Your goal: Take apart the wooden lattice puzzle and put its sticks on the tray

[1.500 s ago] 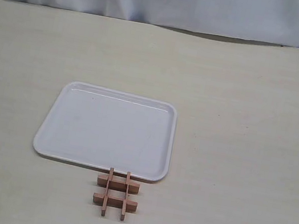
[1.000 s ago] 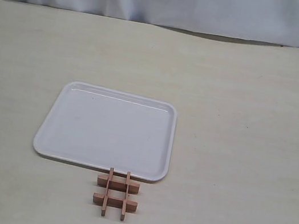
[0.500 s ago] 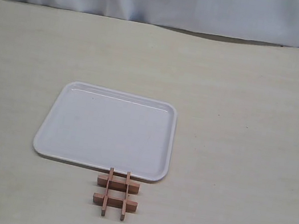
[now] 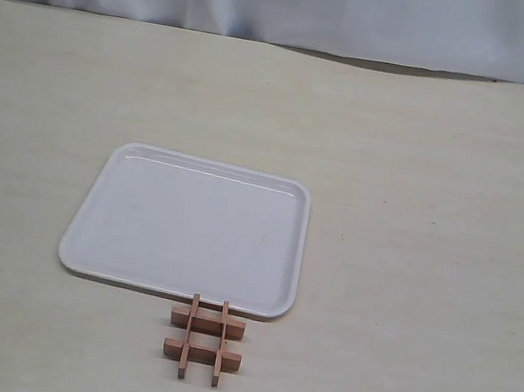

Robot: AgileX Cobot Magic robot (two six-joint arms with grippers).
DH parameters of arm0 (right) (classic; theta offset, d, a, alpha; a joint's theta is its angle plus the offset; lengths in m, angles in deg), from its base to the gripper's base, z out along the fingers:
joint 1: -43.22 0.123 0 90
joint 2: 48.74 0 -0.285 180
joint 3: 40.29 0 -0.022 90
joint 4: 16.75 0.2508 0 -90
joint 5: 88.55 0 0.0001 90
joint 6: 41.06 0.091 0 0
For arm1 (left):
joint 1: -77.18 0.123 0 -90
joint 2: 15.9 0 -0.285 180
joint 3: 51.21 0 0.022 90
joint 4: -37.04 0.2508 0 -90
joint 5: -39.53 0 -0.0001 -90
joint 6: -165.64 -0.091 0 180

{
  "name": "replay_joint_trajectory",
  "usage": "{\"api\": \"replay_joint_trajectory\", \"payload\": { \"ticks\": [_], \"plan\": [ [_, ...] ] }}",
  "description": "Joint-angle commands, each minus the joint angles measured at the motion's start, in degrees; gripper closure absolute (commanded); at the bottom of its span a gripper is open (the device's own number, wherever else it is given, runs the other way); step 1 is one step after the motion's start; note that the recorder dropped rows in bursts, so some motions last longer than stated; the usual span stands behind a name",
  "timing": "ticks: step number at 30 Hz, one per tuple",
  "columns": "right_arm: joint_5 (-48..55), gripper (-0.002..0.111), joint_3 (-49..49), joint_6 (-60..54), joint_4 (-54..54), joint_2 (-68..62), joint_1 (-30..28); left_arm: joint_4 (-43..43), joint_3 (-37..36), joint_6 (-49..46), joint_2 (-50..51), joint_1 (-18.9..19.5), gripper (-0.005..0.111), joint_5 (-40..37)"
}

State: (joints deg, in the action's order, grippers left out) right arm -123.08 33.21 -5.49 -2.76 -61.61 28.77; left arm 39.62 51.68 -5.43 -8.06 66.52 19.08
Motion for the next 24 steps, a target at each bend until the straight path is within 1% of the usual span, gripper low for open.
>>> {"api": "replay_joint_trajectory", "payload": {
  "ticks": [1,5,8,9,12,15,18,21,24],
  "plan": [
    [3.4,0.104,-8.6,-7.4,-0.1,-13.3,-0.1,0.2,-0.1,0.2,-0.1,-0.1,0.107,0.6],
    [9.5,0.104,-17.5,-17.0,-3.6,-26.8,-0.1,0.2,-0.1,0.2,-0.1,-0.1,0.107,0.6],
    [21.4,0.104,-25.8,-29.2,-6.4,-36.8,-0.1,0.2,-0.1,0.2,-0.1,-0.1,0.107,0.6],
    [27.8,0.104,-28.6,-35.9,-7.3,-40.1,-0.1,0.2,-0.1,0.2,-0.1,-0.1,0.107,0.6],
    [42.7,0.104,-35.5,-49.8,-7.4,-49.8,-0.1,0.2,-0.1,0.2,-0.1,-0.1,0.107,0.6],
    [53.3,0.104,-39.6,-50.8,-7.6,-57.8,-0.1,0.2,-0.1,0.2,-0.1,-0.1,0.107,0.6],
    [62.2,0.104,-42.9,-47.2,-7.6,-64.9,-0.1,0.2,-0.1,0.2,-0.1,-0.1,0.107,0.6],
    [70.6,0.104,-46.4,-46.3,-6.5,-71.5,0.0,0.2,-0.1,0.2,-0.1,-0.1,0.107,0.6],
    [76.5,0.104,-48.7,-45.4,-5.9,-75.5,3.5,0.2,-0.1,0.2,-0.1,-0.1,0.107,0.6]
  ]
}}
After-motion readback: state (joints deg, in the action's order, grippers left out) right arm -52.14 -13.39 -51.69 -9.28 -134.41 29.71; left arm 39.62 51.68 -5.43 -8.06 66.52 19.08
